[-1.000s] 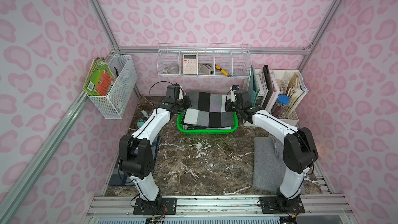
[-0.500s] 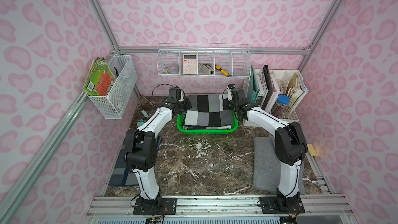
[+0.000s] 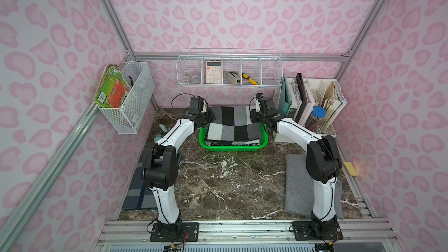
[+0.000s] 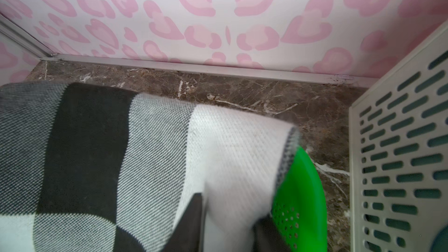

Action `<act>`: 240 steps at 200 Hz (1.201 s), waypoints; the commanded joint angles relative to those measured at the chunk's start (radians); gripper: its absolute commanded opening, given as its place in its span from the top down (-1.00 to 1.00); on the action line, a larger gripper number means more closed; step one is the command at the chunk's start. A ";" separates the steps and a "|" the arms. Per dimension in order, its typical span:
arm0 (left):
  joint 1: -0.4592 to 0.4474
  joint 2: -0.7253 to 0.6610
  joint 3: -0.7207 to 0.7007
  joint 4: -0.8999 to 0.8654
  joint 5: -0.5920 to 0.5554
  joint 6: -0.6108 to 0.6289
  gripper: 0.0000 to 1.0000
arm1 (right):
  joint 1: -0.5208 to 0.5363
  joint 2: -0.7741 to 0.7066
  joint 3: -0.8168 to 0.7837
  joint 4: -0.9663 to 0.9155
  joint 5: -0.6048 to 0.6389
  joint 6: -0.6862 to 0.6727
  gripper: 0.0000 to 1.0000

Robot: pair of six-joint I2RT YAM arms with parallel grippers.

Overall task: Put the folded scarf in the basket
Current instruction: Place the scarf in the basket, then move the scarf to the center of the board.

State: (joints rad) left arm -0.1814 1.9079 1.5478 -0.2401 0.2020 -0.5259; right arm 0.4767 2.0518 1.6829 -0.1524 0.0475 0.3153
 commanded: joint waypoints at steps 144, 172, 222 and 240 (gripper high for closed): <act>-0.214 -0.519 -0.360 0.046 0.099 -0.174 -0.31 | 0.080 -0.738 -0.571 -0.059 0.092 0.097 -0.22; -0.388 -0.593 -0.459 0.064 0.053 -0.237 -0.30 | 0.078 -0.937 -0.751 -0.079 0.156 0.131 -0.25; -0.703 -0.567 -0.579 0.196 -0.109 -0.381 -0.27 | 0.021 -1.190 -0.951 -0.167 0.185 0.195 -0.27; -0.804 -0.508 -0.595 0.279 -0.150 -0.426 -0.26 | -0.004 -1.260 -0.996 -0.189 0.193 0.223 -0.27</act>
State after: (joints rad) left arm -0.8986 1.3495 0.9672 -0.0910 0.1459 -0.8665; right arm 0.4953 0.8570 0.7288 -0.3016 0.2104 0.4839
